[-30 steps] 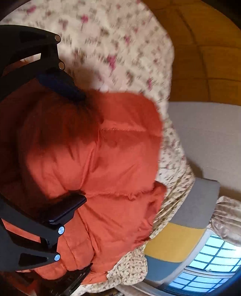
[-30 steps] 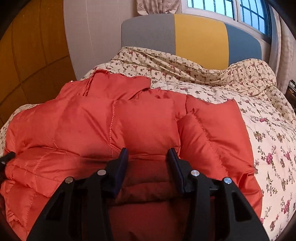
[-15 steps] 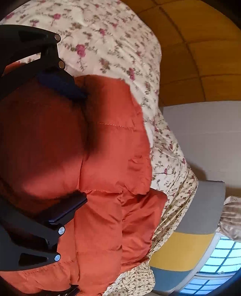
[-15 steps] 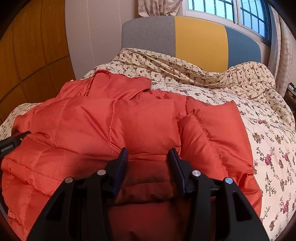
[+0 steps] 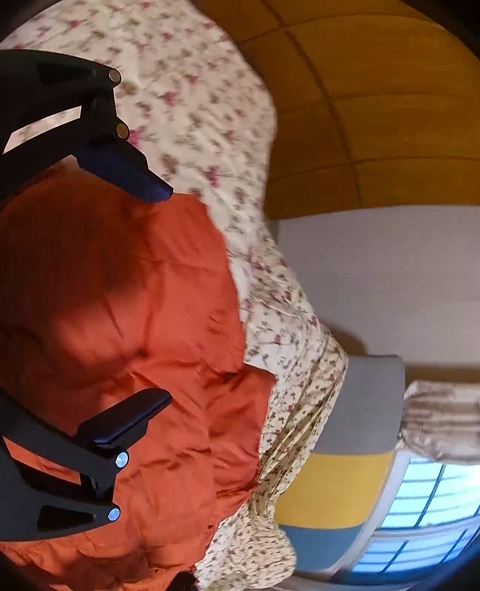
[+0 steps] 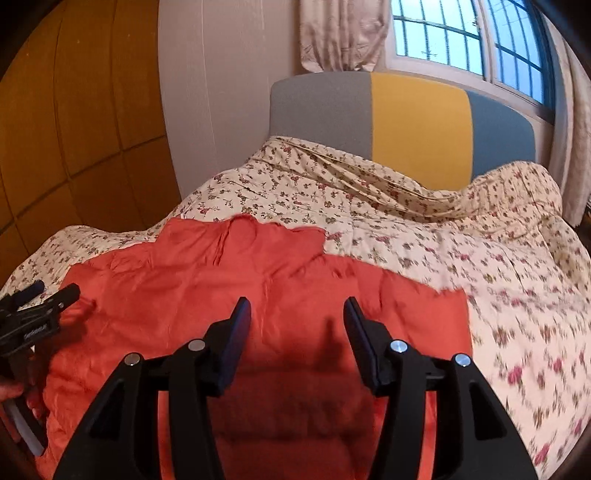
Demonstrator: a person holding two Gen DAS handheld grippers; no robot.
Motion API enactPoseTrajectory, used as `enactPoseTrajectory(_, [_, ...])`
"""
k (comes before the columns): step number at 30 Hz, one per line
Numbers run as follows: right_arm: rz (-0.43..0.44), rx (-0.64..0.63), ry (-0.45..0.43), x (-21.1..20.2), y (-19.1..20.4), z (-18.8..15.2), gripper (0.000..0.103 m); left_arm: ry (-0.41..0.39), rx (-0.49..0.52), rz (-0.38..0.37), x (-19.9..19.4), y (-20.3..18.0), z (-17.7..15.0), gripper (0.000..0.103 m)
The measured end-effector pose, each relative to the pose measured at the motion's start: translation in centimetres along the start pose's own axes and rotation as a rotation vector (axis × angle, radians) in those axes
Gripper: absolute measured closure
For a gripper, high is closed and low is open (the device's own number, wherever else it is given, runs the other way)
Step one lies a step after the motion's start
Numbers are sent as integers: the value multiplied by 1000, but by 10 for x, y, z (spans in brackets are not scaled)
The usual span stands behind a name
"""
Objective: Fold large clothes
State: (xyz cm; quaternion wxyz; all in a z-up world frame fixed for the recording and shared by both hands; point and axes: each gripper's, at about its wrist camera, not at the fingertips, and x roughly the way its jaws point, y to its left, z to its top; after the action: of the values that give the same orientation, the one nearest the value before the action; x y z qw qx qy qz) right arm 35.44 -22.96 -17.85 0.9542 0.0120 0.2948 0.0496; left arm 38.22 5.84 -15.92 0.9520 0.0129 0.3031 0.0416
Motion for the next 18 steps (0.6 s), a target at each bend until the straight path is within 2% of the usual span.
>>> enactPoseTrajectory(2, [-23, 15, 57, 21, -2, 1, 51, 34, 46, 23, 13, -6, 6, 3])
enactPoseTrajectory(4, [-51, 36, 93, 36, -9, -7, 50, 121, 99, 78, 39, -9, 3, 3])
enactPoseTrajectory(5, [-50, 53, 100, 41, -13, -12, 49, 173, 96, 58, 53, -6, -3, 3])
enactPoseTrajectory(6, [-34, 76, 95, 46, -17, -19, 49, 187, 66, 20, 58, -1, -7, 3])
enactPoseTrajectory(9, [-48, 82, 85, 52, -18, -28, 49, 193, 20, -31, 64, 8, -13, 3])
enactPoseTrajectory(12, [-83, 51, 98, 58, -12, -31, 49, 198, 33, -18, 68, 5, -16, 3])
enactPoseTrajectory(15, [-81, 54, 106, 60, -13, -31, 49, 210, 29, -25, 69, 4, -16, 3])
enactPoseTrajectory(18, [-115, 29, 115, 56, -9, -29, 44, 202, 30, -17, 64, 1, -16, 3])
